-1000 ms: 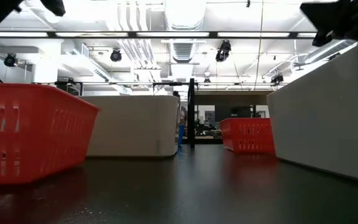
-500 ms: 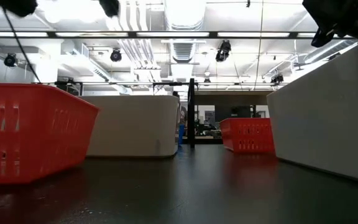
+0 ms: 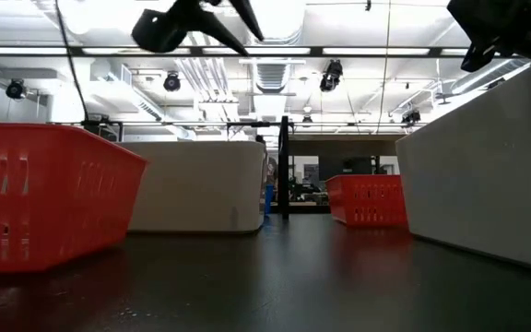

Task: Stack baskets on shelf by color
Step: Put the top right gray bin on the shelf

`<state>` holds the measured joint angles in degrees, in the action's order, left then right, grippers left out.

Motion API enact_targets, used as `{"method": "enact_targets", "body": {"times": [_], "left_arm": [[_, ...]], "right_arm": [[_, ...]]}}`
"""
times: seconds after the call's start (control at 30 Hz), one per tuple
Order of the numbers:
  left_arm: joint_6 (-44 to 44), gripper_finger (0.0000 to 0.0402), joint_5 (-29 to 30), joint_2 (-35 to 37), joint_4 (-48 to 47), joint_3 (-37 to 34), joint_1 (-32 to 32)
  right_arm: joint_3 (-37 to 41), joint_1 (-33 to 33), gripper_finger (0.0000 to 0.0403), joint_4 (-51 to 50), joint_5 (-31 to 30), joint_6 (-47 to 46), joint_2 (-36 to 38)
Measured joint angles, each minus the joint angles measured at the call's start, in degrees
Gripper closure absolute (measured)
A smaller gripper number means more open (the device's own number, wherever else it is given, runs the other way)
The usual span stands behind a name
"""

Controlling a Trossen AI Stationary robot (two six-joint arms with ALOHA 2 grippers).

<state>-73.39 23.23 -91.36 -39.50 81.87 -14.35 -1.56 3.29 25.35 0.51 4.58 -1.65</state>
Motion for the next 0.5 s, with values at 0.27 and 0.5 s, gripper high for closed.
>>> {"method": "enact_targets", "body": {"times": [0.27, 0.5], "left_arm": [[-2.8, 0.0308, -6.6, -15.1, -22.0, 19.8, 1.4], [-2.6, 0.0308, -7.7, -21.4, -24.2, 22.8, 3.2]], "right_arm": [[0.0, 0.0, 0.0394, -0.7, 0.0, 0.9, 0.0], [0.0, 0.0, 0.0394, -1.3, 0.0, 2.5, 0.0]]}}
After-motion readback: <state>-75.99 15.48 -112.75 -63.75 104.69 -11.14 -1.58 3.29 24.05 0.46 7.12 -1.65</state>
